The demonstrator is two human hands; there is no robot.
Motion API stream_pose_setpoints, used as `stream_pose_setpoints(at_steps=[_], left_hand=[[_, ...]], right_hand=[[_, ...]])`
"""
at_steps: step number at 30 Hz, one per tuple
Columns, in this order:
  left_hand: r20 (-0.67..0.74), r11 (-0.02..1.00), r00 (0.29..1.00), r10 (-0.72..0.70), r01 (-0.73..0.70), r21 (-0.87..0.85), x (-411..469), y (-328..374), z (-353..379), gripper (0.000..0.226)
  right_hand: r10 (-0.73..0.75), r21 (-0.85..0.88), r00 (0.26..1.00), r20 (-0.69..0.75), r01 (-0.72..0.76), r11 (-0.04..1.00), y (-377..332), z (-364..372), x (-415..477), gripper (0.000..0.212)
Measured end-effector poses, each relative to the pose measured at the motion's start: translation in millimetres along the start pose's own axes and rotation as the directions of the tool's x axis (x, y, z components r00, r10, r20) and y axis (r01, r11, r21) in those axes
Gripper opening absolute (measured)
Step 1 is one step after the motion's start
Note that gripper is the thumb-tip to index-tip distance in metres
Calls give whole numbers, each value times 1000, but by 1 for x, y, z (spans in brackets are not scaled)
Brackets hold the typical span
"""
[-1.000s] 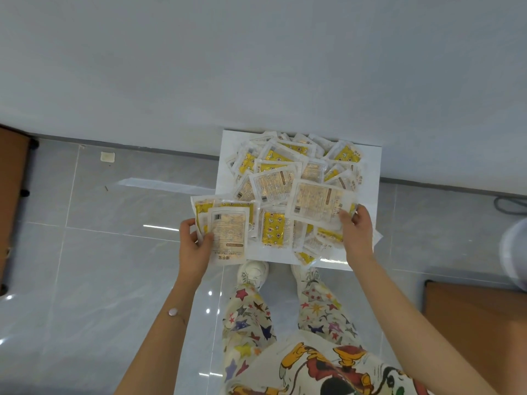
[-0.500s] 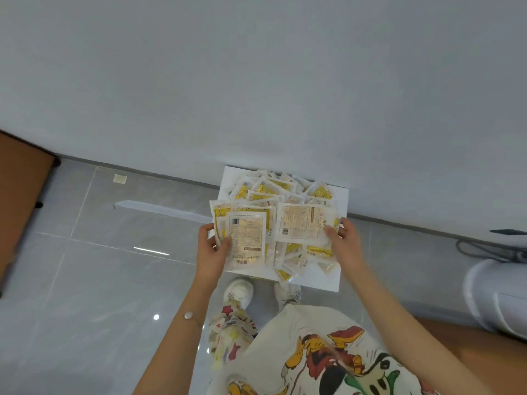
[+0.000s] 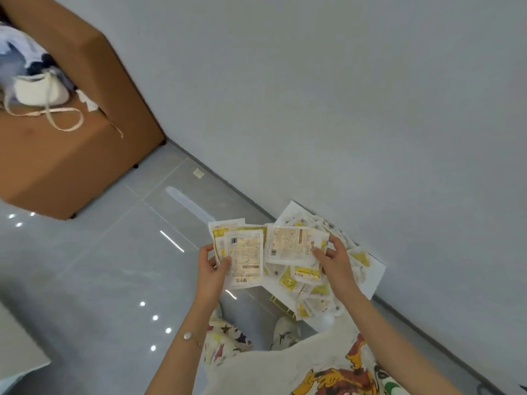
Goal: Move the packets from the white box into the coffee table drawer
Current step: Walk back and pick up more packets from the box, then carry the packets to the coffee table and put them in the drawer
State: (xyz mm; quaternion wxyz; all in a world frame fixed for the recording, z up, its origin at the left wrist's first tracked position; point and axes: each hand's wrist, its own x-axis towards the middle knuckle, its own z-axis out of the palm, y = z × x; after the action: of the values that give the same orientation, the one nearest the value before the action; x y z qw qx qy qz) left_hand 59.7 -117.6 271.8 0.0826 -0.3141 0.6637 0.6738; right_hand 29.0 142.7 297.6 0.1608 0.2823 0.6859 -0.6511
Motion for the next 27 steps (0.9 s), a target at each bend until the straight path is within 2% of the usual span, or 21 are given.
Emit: stream_pose_setpoints(at_steps=[6,11,16,20,27], left_hand=[[-193,992,980,-46,22,-125,-13,10,-103,29],[-321,982,943,-92,33,-184,-17,20,-188,32],[-380,966,918,-111,9,-259,-17,29,-268,32],[-430,948,893,-132,-13,-318,-16,30,-327,32],[-533,896,827,-179,-86,-435,-3,32,-407,36]], right_hand=[[-41,-84,981,189,58,995,-33,91,-13,34],[-66,-90,965,254,92,992,-55,170,-34,34],[-73,-114,947,311,114,987,-73,258,-51,38],[-94,-147,924,372,159,976,-82,326,-64,33],[-65,-201,854,517,195,960,-104,434,-78,37]])
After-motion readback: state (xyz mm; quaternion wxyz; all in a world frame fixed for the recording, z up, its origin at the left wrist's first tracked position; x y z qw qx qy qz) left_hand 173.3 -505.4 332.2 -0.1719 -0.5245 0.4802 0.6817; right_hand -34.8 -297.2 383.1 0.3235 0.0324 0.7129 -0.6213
